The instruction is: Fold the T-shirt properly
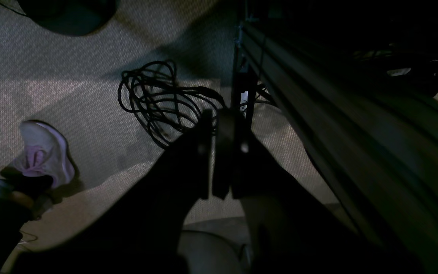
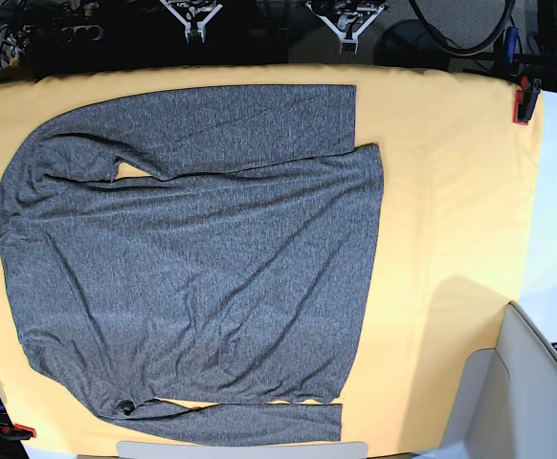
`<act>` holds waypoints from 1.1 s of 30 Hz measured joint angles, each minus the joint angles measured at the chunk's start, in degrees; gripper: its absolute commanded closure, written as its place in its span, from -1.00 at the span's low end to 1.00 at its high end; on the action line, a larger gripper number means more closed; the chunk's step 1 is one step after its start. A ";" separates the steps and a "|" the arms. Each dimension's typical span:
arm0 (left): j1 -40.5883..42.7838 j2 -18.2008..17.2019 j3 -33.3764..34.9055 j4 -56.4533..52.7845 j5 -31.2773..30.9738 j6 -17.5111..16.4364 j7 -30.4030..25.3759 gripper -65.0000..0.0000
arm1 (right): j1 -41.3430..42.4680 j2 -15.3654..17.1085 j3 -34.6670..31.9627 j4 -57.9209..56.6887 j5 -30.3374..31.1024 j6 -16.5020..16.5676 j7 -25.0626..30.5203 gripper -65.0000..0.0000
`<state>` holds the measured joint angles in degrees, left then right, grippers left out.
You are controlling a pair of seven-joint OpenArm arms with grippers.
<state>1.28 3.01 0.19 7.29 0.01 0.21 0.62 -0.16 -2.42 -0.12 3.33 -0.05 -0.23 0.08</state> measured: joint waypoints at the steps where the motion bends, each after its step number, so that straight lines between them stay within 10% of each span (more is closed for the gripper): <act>1: 0.00 0.00 0.00 0.00 0.00 0.00 0.02 1.00 | 0.00 0.00 0.00 -0.02 0.00 -0.02 -0.02 1.00; 33: 4.63 -0.02 -0.26 8.26 -0.20 -0.17 -1.62 1.00 | -6.25 0.09 0.17 12.57 0.07 0.00 0.00 1.00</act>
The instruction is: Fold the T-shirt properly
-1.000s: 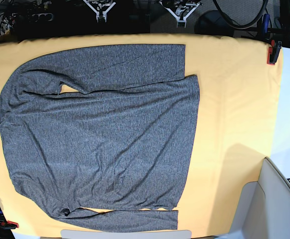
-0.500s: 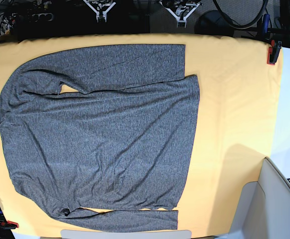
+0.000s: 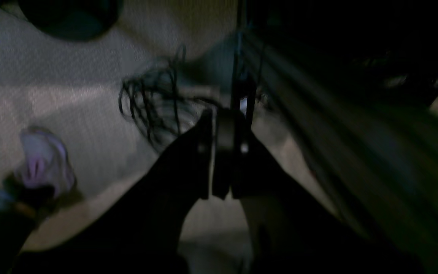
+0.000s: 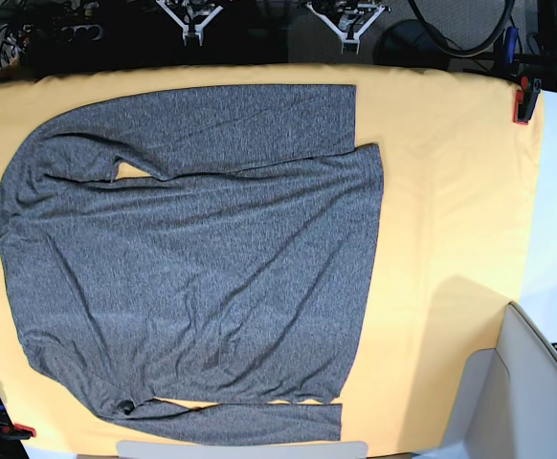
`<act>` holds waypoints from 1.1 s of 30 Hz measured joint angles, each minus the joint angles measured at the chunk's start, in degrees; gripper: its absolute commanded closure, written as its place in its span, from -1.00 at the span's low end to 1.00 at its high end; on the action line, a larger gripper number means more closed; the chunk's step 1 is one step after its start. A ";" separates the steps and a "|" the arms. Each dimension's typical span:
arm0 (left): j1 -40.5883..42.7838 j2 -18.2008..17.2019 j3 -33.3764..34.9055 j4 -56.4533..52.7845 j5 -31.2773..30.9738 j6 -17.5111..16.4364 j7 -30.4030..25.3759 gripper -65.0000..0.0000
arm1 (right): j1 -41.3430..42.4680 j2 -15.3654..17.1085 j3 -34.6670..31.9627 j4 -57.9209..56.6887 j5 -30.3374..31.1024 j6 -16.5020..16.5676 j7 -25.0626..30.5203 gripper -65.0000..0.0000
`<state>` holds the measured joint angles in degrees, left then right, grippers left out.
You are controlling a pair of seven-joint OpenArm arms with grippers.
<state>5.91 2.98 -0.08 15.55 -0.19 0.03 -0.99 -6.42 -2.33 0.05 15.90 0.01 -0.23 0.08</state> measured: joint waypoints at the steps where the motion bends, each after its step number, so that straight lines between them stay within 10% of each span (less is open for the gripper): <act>1: 1.90 0.02 0.00 3.50 0.00 0.02 -0.26 1.00 | -2.10 0.07 0.00 3.17 -0.11 0.00 0.24 1.00; 17: 27.56 -0.13 0.17 53.46 0.42 0.02 0.39 1.00 | -33.22 9.09 4.68 56.22 0.17 0.11 -1.09 1.00; 24: 37.62 -1.75 0.33 77.81 -0.20 -0.28 13.33 1.00 | -46.99 9.75 12.85 77.13 0.31 0.02 -1.07 1.00; 33: 48.70 -1.86 0.44 103.32 -0.15 -0.22 15.10 1.00 | -56.35 9.73 19.04 97.22 3.91 3.21 -1.46 1.00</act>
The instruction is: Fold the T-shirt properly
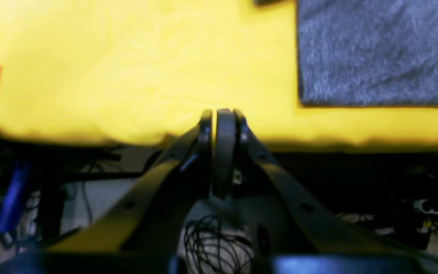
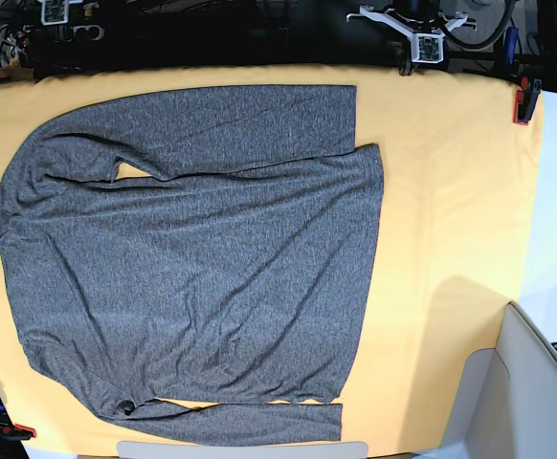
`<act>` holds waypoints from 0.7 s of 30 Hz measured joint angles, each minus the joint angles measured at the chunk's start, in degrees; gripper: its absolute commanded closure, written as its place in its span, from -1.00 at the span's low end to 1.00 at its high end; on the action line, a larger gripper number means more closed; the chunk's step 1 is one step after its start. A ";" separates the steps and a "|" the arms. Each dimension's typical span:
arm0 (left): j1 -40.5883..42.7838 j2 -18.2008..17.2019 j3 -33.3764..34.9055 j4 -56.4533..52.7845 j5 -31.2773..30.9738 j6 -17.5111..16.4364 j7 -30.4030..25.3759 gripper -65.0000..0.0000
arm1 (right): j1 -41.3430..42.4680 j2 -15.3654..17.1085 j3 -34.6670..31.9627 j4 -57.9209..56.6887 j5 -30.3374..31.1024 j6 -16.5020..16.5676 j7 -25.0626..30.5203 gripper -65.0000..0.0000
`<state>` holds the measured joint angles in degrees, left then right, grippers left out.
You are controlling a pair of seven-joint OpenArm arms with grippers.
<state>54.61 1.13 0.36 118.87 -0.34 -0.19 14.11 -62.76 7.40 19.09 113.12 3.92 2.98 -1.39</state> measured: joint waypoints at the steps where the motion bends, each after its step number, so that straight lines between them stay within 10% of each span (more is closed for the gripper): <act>1: -1.05 0.00 0.00 -0.33 -0.02 -0.07 0.83 1.00 | 0.04 -0.11 1.01 1.31 2.73 2.45 0.02 1.00; 7: -6.21 -0.07 0.90 -0.22 -1.55 0.24 8.92 1.00 | 4.04 2.89 11.78 2.69 24.20 16.87 -11.41 1.00; 11: -8.35 -2.38 1.79 -0.33 -13.20 -0.85 15.45 1.00 | 9.05 5.07 22.38 3.02 37.31 26.97 -24.87 1.00; 17: -15.63 -7.82 0.37 -0.22 -35.54 -14.05 28.72 1.00 | 19.65 5.01 38.29 2.91 40.22 34.51 -41.44 1.00; 21: -21.92 -12.55 0.66 -0.37 -49.75 -15.50 39.12 1.00 | 26.47 5.07 44.70 2.93 39.65 36.70 -51.36 1.00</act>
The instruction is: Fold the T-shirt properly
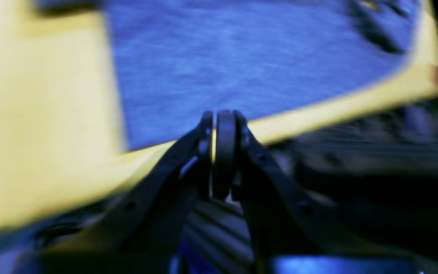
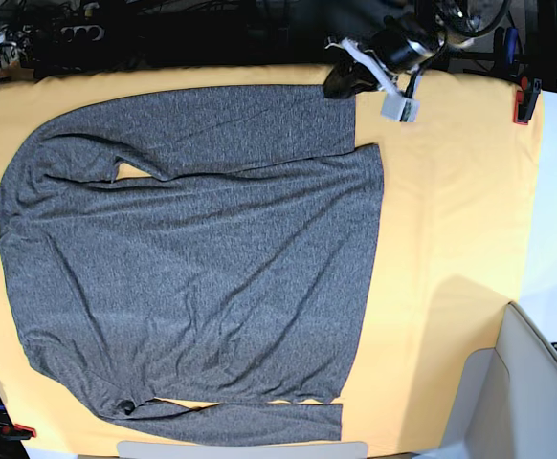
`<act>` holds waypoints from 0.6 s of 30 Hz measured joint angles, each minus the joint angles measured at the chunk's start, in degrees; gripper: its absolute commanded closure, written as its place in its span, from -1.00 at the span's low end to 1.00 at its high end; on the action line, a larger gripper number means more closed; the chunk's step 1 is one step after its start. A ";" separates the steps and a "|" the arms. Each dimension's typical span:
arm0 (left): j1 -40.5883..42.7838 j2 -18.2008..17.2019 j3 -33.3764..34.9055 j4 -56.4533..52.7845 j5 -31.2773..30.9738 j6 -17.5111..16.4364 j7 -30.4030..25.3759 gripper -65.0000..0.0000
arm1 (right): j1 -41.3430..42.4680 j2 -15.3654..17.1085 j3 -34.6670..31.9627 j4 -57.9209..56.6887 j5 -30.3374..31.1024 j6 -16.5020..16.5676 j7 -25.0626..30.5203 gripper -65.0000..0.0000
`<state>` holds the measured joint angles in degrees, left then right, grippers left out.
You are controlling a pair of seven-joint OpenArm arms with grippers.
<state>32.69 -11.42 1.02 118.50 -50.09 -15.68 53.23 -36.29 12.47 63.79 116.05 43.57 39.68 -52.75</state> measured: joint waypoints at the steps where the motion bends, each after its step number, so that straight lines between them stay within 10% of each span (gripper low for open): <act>1: -2.12 -1.73 -0.02 0.11 -3.63 -0.33 2.43 1.00 | 1.55 -0.04 0.72 -0.07 0.09 -0.02 -2.93 1.00; 7: -8.98 -4.66 -6.82 -0.52 -13.88 -0.42 6.19 0.83 | 10.25 1.60 1.66 -2.08 -2.51 0.04 -10.91 0.94; 14: -8.39 -4.61 -16.17 -1.36 -13.79 -0.24 8.02 0.37 | 18.86 2.14 1.33 -10.19 -6.36 0.02 -17.59 0.07; 18: -8.41 -4.17 -16.79 -1.46 -13.79 -0.39 12.11 0.37 | 21.90 2.03 -1.62 -18.18 -5.64 0.04 -18.27 0.12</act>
<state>24.27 -15.59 -15.77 117.03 -63.88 -16.08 65.34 -14.39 14.50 62.17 97.86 37.93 39.72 -71.02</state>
